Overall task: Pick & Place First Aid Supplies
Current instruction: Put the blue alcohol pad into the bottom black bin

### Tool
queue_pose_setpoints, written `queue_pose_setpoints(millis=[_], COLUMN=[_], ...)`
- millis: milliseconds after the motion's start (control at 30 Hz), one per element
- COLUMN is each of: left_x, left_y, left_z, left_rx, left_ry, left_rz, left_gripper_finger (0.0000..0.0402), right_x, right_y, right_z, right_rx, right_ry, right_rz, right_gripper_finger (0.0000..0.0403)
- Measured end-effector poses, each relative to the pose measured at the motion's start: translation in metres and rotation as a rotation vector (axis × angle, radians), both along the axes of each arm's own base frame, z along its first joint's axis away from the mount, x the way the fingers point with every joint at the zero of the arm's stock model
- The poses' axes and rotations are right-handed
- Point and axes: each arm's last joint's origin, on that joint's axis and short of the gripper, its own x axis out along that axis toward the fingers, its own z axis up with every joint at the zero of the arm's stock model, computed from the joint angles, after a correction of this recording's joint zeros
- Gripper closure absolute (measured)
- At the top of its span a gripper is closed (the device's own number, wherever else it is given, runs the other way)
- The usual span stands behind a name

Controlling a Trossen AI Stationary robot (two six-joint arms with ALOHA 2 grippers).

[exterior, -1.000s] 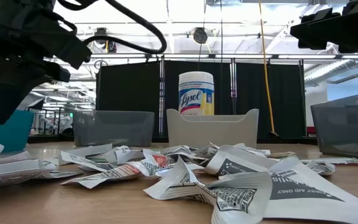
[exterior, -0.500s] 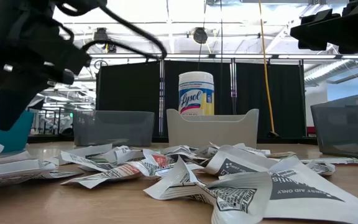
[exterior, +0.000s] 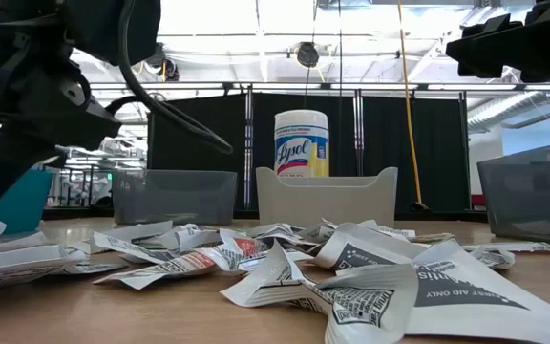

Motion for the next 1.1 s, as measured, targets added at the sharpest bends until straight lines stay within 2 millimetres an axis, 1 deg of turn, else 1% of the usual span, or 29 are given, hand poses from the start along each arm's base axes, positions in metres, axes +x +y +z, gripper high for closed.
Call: queue_pose_setpoints(millis=[267, 767, 1000, 1100], left_x=[0.0015, 0.0022, 0.0036, 0.0048], left_y=[0.0006, 0.0003, 0.0030, 0.0042], left_z=[-0.0006, -0.0008, -0.0008, -0.0052], left_rx=[0.023, -0.005, -0.011, -0.029], left_ry=[-0.029, -0.033, -0.031, -0.003], left_rz=[-0.038, -0.104, -0.092, -0.073], left_gripper_finger=[0.0252, 0.0252, 0.0252, 0.0252], right_x=[0.0000, 0.0000, 0.0000, 0.0000], right_y=[0.0000, 0.0000, 0.0000, 0.0000], right_z=[0.0000, 0.0000, 0.0000, 0.0000], right_rx=[0.007, 0.008, 0.008, 0.008], right_ry=[0.001, 0.001, 0.001, 0.001], right_rz=[0.000, -0.001, 0.000, 0.000], right_gripper_finger=[0.0273, 0.0273, 0.0273, 0.0273])
